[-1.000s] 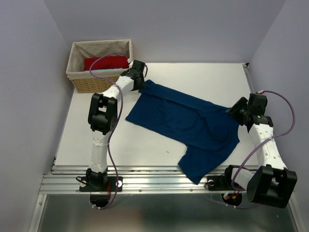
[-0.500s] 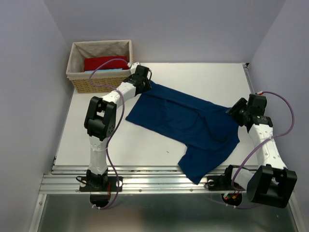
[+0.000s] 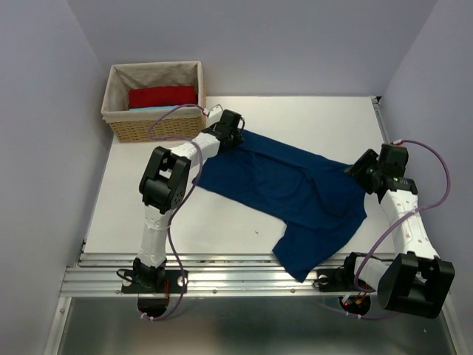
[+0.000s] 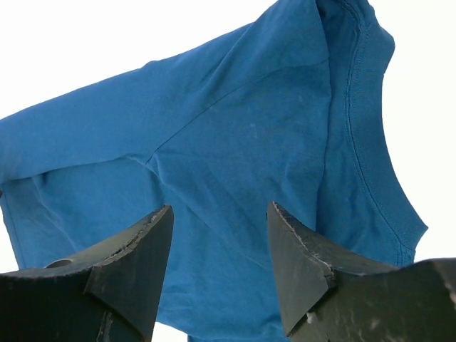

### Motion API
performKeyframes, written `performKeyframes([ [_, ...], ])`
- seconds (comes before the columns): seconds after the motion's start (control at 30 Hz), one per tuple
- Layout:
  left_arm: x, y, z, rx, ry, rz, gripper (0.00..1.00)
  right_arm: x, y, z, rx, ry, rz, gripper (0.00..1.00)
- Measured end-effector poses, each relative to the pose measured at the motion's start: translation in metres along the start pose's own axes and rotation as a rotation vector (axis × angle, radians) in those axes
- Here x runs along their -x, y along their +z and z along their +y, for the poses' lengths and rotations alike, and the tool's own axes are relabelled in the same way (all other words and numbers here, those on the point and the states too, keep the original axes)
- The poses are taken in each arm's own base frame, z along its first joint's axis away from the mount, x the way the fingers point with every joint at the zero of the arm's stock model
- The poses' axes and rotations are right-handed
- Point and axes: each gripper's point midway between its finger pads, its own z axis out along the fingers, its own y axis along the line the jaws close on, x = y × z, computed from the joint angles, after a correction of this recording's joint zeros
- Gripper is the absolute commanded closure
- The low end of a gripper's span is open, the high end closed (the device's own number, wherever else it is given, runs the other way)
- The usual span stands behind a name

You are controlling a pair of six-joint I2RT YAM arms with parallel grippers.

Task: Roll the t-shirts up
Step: Fold the T-shirt at the center of the board.

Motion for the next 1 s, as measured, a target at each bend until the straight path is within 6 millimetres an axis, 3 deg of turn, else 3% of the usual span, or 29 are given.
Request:
performKeyframes([
  [0.17, -0.005, 0.019, 0.007, 0.037, 0.0, -0.003, 0.47, -0.002, 0.0, -0.001, -0.003, 0.001, 0.005, 0.39],
  [0.57, 0.007, 0.03, -0.003, 0.04, -0.004, -0.033, 0.58, -0.003, 0.0, -0.002, -0.006, 0.001, 0.009, 0.39],
  [0.63, 0.007, 0.031, -0.004, 0.041, -0.002, -0.032, 0.64, -0.003, -0.002, -0.002, -0.006, 0.001, 0.009, 0.39],
  [0.73, 0.006, 0.032, -0.002, 0.047, 0.003, -0.028, 0.81, -0.003, -0.003, -0.002, -0.004, 0.0, 0.005, 0.39],
  [0.8, 0.005, 0.032, -0.001, 0.05, 0.01, -0.025, 1.0, -0.003, -0.003, -0.002, -0.004, 0.0, 0.006, 0.35],
  [1.0, 0.004, 0.031, 0.0, 0.053, 0.028, -0.023, 1.0, -0.004, -0.002, -0.006, -0.021, 0.002, 0.003, 0.3],
])
